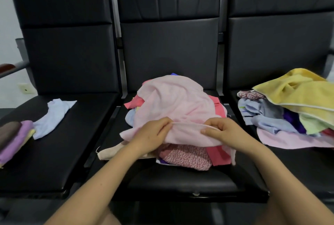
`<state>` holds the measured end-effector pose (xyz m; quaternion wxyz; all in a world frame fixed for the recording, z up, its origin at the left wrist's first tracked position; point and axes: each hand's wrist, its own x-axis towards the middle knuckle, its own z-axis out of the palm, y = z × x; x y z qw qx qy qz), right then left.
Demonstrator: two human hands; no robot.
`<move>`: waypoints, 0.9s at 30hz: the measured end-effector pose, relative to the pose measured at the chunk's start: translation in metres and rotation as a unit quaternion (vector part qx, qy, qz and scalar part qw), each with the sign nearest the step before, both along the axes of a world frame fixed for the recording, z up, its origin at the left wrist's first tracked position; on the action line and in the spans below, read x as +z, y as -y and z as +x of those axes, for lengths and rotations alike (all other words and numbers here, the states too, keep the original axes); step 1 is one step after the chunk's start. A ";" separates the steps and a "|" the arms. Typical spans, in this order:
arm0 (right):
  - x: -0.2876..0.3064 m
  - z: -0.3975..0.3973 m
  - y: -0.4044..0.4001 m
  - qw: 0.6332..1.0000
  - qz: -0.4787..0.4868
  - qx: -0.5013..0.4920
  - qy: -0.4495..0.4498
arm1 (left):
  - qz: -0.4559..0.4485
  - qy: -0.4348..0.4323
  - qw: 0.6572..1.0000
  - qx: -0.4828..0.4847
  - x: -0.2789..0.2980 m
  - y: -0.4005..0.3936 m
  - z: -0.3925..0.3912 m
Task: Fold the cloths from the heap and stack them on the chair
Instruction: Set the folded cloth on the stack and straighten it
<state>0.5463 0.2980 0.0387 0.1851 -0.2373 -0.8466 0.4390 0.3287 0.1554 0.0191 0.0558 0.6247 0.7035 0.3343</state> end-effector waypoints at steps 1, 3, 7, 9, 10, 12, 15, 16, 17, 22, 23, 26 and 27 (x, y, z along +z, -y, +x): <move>0.001 0.005 -0.005 1.000 0.009 -0.005 0.009 | -0.001 0.018 1.000 0.000 0.004 0.002 -0.004; 0.003 0.014 -0.015 1.000 0.012 -0.019 0.002 | 0.003 0.061 0.998 0.011 0.015 0.004 -0.011; 0.001 0.030 -0.033 0.998 -0.024 -0.052 -0.028 | -0.029 0.112 0.993 0.036 0.023 0.006 -0.030; -0.006 0.031 -0.042 0.996 -0.032 -0.083 -0.031 | -0.077 0.123 0.989 0.042 0.024 0.011 -0.042; -0.009 0.031 -0.046 0.993 -0.036 -0.104 -0.032 | -0.102 0.126 0.986 0.046 0.023 0.014 -0.047; -0.014 0.030 -0.053 0.987 -0.049 -0.146 -0.044 | -0.127 0.137 0.981 0.062 0.020 0.019 -0.057; -0.018 0.024 -0.057 0.975 -0.068 -0.196 -0.075 | -0.094 0.173 0.974 0.113 0.013 0.021 -0.066; -0.018 0.018 -0.057 0.970 -0.070 -0.218 -0.085 | -0.068 0.203 0.968 0.132 0.010 0.019 -0.067; -0.016 0.010 -0.056 0.965 -0.063 -0.237 -0.095 | -0.039 0.243 0.957 0.154 0.010 0.017 -0.066; -0.007 -0.049 -0.060 0.960 -0.078 -0.257 -0.075 | 0.042 0.403 0.879 0.251 0.019 -0.010 -0.058; -0.008 -0.058 -0.062 0.962 -0.084 -0.254 -0.053 | 0.039 0.419 0.872 0.250 0.020 -0.014 -0.057; -0.008 -0.078 -0.066 0.955 -0.097 -0.276 -0.038 | 0.009 0.412 0.878 0.245 0.014 -0.021 -0.062; -0.006 -0.081 -0.065 0.952 -0.106 -0.282 -0.055 | -0.003 0.404 0.881 0.245 0.013 -0.022 -0.063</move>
